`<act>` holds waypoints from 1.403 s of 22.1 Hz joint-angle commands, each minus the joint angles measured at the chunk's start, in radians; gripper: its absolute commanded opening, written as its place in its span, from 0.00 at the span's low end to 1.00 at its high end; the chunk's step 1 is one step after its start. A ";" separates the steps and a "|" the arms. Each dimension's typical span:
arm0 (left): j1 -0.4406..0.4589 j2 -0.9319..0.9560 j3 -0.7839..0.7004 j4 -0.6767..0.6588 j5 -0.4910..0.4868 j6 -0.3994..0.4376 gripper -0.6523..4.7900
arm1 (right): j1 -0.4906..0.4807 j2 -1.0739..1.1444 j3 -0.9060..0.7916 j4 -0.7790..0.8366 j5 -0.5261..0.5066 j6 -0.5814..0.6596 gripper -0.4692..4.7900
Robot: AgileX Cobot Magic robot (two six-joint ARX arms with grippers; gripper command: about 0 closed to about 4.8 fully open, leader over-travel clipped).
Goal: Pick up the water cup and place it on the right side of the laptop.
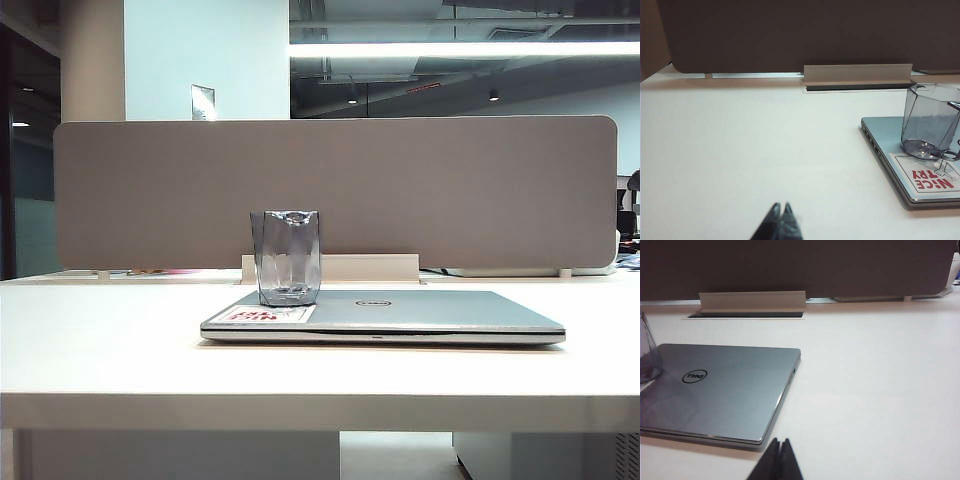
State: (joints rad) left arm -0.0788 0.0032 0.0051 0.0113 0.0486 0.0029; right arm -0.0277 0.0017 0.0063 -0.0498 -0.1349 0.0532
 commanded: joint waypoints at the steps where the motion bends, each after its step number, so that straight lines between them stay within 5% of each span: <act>1: -0.001 0.001 0.004 0.013 -0.001 -0.003 0.11 | 0.002 -0.001 -0.004 0.029 -0.002 0.027 0.07; 20: -0.001 0.001 0.004 0.012 0.000 -0.003 0.11 | 0.003 0.039 0.194 -0.058 -0.064 0.051 0.07; 31: -0.001 0.001 0.004 0.012 0.000 -0.003 0.11 | 0.003 0.398 0.394 -0.016 -0.166 0.047 0.07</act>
State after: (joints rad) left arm -0.0788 0.0029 0.0051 0.0113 0.0486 0.0029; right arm -0.0246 0.3656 0.3836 -0.1013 -0.2672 0.1036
